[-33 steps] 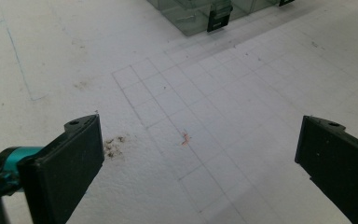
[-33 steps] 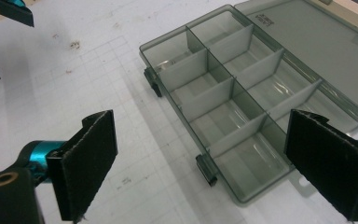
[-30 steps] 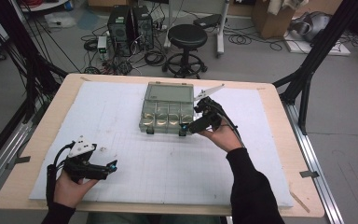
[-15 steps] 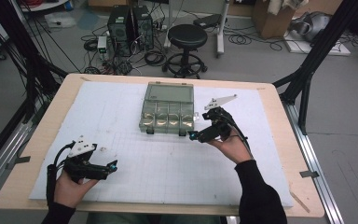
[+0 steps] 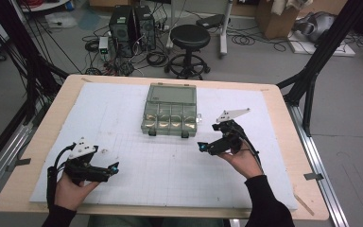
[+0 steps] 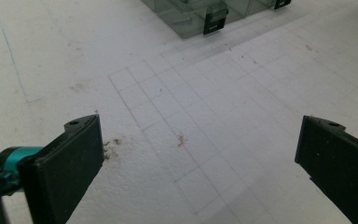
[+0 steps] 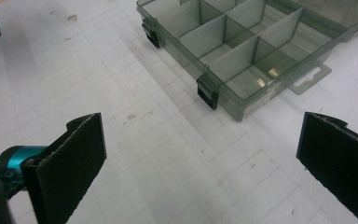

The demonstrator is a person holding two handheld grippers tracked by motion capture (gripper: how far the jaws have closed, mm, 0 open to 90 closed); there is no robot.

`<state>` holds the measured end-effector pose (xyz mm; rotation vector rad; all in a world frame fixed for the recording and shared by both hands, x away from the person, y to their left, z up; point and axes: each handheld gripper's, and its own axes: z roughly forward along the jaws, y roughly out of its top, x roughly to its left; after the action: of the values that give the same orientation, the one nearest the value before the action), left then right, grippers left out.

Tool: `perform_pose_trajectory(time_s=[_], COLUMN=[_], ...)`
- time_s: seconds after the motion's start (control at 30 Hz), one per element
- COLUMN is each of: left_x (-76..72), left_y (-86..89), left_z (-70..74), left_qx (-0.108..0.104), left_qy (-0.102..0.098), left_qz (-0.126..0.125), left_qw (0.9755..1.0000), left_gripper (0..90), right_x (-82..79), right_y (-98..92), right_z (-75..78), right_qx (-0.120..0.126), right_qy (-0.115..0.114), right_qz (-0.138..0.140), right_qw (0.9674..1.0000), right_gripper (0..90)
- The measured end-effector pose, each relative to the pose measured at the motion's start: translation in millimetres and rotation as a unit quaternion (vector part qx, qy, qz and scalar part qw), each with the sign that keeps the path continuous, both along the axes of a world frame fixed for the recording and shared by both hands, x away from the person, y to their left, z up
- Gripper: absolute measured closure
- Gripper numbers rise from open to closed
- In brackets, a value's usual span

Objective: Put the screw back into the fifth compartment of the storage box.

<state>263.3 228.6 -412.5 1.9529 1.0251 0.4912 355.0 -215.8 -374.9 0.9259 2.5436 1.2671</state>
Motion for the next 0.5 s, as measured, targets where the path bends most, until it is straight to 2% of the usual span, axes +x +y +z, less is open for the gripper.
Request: perform_pose_trajectory(time_s=[0.5], left_x=[0.2], left_y=[-0.5], left_z=[-0.3], left_qx=[0.001], left_qy=[0.0], left_qz=[-0.003], left_qw=[1.0], left_gripper=[1.7], right_x=[-21.0], right_y=[-16.1], right_z=[-14.9], right_qx=[0.005], right_qy=[-0.001], right_qz=[-0.018], right_qw=[0.9998], right_gripper=[0.1])
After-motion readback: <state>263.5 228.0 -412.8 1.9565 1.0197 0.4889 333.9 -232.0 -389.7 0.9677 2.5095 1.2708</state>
